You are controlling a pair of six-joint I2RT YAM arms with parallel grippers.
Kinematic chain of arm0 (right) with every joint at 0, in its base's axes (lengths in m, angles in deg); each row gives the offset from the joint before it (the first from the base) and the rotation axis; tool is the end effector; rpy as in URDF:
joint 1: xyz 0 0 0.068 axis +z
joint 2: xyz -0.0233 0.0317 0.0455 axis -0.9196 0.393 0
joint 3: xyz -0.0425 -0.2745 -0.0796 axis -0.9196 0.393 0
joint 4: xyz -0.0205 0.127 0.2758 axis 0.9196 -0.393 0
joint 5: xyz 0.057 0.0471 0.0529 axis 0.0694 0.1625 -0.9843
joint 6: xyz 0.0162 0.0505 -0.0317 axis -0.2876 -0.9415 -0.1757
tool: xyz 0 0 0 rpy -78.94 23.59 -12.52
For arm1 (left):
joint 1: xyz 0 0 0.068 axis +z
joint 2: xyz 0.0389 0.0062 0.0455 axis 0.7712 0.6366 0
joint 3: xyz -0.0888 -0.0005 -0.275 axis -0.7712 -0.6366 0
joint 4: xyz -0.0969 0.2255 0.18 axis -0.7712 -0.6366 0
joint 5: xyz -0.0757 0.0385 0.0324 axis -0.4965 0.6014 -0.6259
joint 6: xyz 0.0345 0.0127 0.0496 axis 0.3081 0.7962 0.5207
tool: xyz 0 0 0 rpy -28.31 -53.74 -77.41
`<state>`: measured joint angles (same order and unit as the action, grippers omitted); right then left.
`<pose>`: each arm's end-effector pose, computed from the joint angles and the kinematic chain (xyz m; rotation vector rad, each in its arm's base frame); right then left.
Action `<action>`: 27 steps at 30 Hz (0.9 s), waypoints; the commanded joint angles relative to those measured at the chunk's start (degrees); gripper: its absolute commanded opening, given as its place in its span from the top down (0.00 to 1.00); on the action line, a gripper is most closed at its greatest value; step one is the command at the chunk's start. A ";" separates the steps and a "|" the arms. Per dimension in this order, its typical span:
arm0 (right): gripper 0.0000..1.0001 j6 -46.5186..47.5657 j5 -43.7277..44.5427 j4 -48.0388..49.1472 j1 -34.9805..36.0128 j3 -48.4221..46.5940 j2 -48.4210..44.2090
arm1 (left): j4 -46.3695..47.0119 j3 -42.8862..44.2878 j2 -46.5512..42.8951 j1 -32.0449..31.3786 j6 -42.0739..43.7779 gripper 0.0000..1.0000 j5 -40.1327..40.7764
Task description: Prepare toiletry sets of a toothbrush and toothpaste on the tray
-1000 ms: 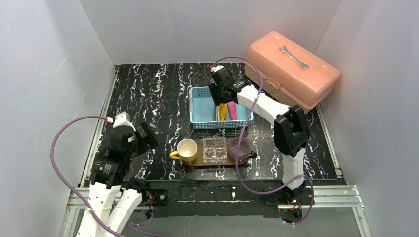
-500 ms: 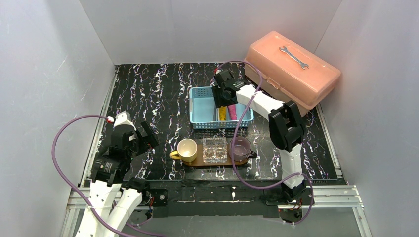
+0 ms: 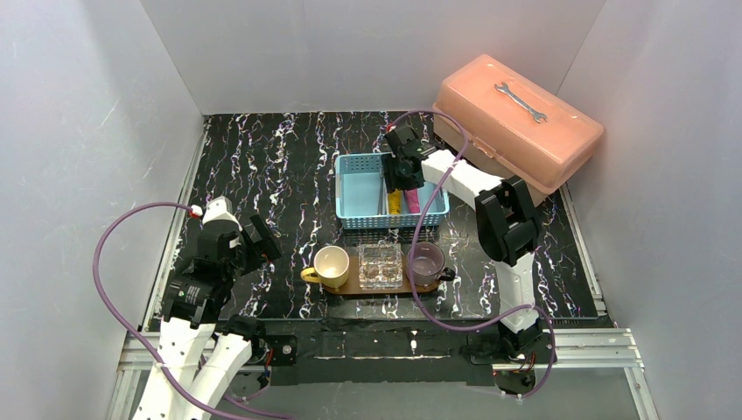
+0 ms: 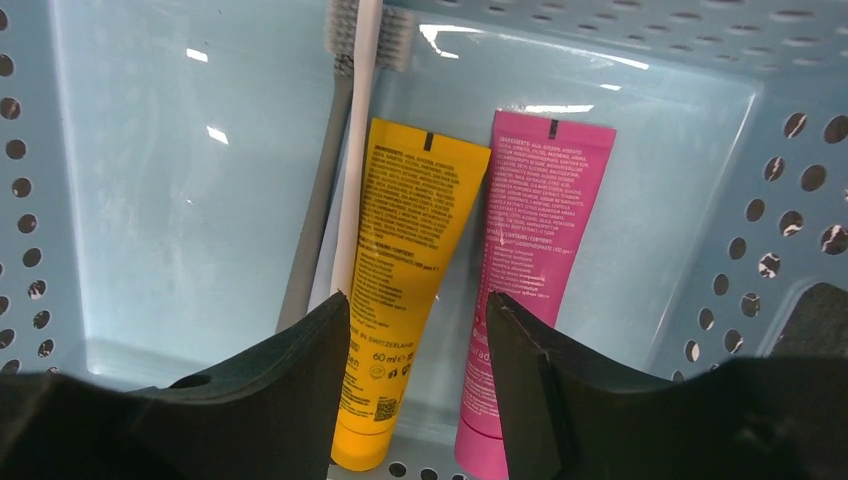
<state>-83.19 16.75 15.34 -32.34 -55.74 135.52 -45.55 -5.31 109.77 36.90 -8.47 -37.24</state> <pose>0.4308 0.2858 0.2035 -0.2787 2.4848 0.1484 0.1428 -0.0253 0.3331 -0.4539 2.0791 -0.2722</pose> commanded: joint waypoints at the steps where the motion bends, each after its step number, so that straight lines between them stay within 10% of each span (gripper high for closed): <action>1: 0.40 -1.54 -2.19 1.86 -0.42 1.16 0.87 | 0.20 -0.60 0.41 0.49 0.68 0.01 -0.24; 15: 0.48 -2.13 -5.00 2.51 -0.68 2.50 3.81 | 0.20 -0.60 0.73 0.56 0.76 0.01 -0.33; 27: 0.91 -1.55 -5.09 2.46 -1.30 2.92 2.58 | 0.20 -0.59 0.86 0.58 0.76 0.01 -0.33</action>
<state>-85.36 11.42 18.58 -33.39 -53.62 138.65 -45.33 -5.31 110.27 37.16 -8.45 -37.33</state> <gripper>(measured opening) 0.219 0.995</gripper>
